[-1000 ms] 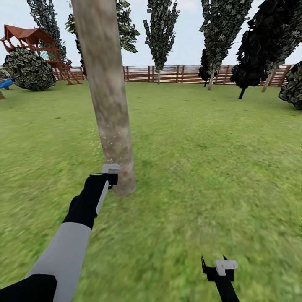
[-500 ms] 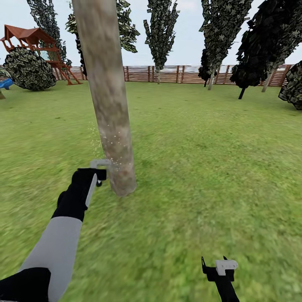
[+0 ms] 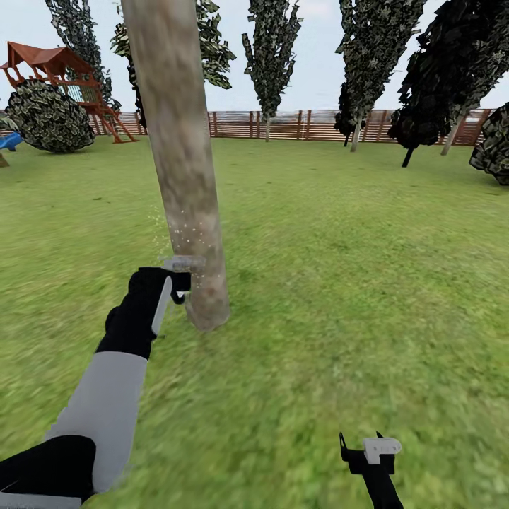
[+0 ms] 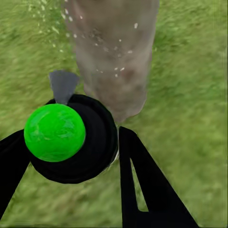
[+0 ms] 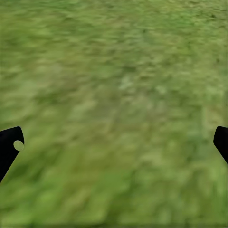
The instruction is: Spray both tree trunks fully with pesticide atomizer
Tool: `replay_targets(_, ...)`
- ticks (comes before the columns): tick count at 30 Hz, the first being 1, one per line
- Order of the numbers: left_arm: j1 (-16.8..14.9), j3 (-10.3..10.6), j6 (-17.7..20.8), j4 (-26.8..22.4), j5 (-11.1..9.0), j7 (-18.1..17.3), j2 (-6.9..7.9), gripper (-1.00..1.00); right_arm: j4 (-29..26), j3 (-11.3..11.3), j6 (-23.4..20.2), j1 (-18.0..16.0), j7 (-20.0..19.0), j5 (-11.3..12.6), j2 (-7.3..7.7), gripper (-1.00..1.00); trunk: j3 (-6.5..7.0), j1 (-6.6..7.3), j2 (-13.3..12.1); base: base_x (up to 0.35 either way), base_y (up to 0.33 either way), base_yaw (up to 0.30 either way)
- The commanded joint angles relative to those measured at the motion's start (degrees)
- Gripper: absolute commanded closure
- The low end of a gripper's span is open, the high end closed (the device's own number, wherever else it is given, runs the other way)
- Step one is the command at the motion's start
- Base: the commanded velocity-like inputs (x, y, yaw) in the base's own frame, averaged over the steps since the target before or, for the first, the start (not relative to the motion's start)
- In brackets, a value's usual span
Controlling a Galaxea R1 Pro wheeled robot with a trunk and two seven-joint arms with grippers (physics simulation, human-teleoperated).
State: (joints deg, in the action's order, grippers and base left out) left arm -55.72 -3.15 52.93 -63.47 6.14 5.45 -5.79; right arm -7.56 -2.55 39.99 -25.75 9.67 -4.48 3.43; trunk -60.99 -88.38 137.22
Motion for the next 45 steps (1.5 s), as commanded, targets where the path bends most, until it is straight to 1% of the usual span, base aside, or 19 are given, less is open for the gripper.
replay_targets(1,0.0,-0.3,0.1,0.0,-0.7,-0.1,1.74,1.00,0.0,0.0,0.0,0.0,0.0,0.0,0.00,-1.00,0.00,0.00,0.0,0.000,0.000,0.000)
replay_targets(2,0.1,-0.5,0.4,-0.1,-0.8,-0.1,3.26,1.00,0.0,0.0,0.0,0.0,0.0,0.0,0.00,-1.00,0.00,0.00,0.0,0.000,0.000,0.000)
replay_targets(5,0.3,-0.4,0.6,-0.1,-0.9,-0.1,3.92,1.00,0.0,0.0,0.0,0.0,0.0,0.0,0.00,-1.00,0.00,0.00,0.0,0.000,0.000,0.000)
replay_targets(7,0.5,-0.1,0.6,0.2,-0.9,-0.1,2.76,1.00,0.0,0.0,0.0,0.0,0.0,0.0,0.00,-1.00,0.00,0.00,0.0,0.000,0.000,0.000)
replay_targets(8,0.6,0.2,0.5,0.6,-0.9,-0.1,1.03,1.00,0.0,0.0,0.0,0.0,0.0,0.0,0.00,-1.00,0.00,0.00,0.0,0.000,0.000,0.000)
replay_targets(9,0.6,0.4,0.3,0.8,-0.9,-0.1,-0.08,1.00,0.0,0.0,0.0,0.0,0.0,0.0,0.00,-1.00,0.00,0.00,0.0,0.000,0.000,0.000)
replay_targets(11,0.7,0.9,0.2,1.1,-1.0,-0.2,-1.03,1.00,0.0,0.0,0.0,0.0,0.0,0.0,0.00,-1.00,0.00,0.00,0.0,0.000,0.000,0.000)
replay_targets(14,0.8,1.5,0.0,3.9,-0.9,-0.7,-1.30,1.00,0.0,0.0,0.0,0.0,0.0,0.0,0.00,-1.00,0.00,0.00,0.0,0.000,0.000,0.000)
replay_targets(17,0.7,1.3,-0.2,5.9,-0.9,-1.1,-0.64,1.00,0.0,0.0,0.0,0.0,0.0,0.0,0.00,-1.00,0.00,0.00,0.0,0.000,0.000,0.000)
replay_targets(19,0.8,1.0,-2.2,8.0,-0.9,-1.4,2.14,1.00,0.0,0.0,0.0,0.0,0.0,-0.1,0.00,-1.00,0.00,0.00,0.0,0.000,0.000,0.000)
replay_targets(21,0.8,1.0,-5.4,11.7,-1.0,-2.5,3.41,1.00,0.0,0.0,0.0,0.0,0.0,0.0,0.00,-1.00,0.00,0.00,0.0,0.000,0.000,0.000)
replay_targets(23,0.8,1.1,-7.3,14.4,-0.9,-4.2,3.58,1.00,0.0,0.0,0.0,0.0,0.0,0.0,0.00,-1.00,0.00,0.00,0.0,0.000,0.000,0.000)
replay_targets(24,0.8,1.2,-7.7,14.9,-0.9,-4.5,3.46,1.00,0.0,0.0,0.0,0.0,0.0,0.0,0.00,-1.00,0.00,0.00,0.0,0.000,0.000,0.000)
replay_targets(28,0.5,1.6,-8.5,15.9,-0.9,-5.2,-0.77,1.00,0.0,0.0,0.0,0.0,0.0,0.0,0.00,-1.00,0.00,0.00,0.0,0.000,0.000,0.000)
replay_targets(30,0.5,1.5,-8.5,15.9,-0.8,-5.2,-1.11,1.00,0.0,0.0,0.0,0.0,0.0,0.0,0.00,-1.00,0.00,0.00,0.0,0.000,0.000,0.000)
replay_targets(33,0.5,1.3,-8.5,15.9,-0.9,-5.3,-0.73,1.00,0.0,0.0,0.0,0.0,0.0,0.0,0.00,-1.00,0.00,0.00,0.0,0.000,0.000,0.000)
replay_targets(36,0.5,1.1,-8.5,15.9,-0.9,-5.3,2.03,1.00,0.1,0.0,0.0,0.0,0.0,0.0,0.00,-1.00,0.00,0.00,0.0,0.000,0.000,0.000)
replay_targets(38,0.6,1.2,-9.0,15.8,-0.9,-5.2,3.23,1.00,0.1,0.0,0.0,0.0,0.0,-0.1,0.00,-1.00,0.00,0.00,0.0,0.006,0.000,0.000)
replay_targets(45,0.6,1.4,-9.9,15.8,-0.9,-5.2,2.75,1.00,0.1,0.0,0.0,0.0,0.0,-0.1,0.00,-1.00,0.00,0.00,0.0,0.261,0.000,0.000)
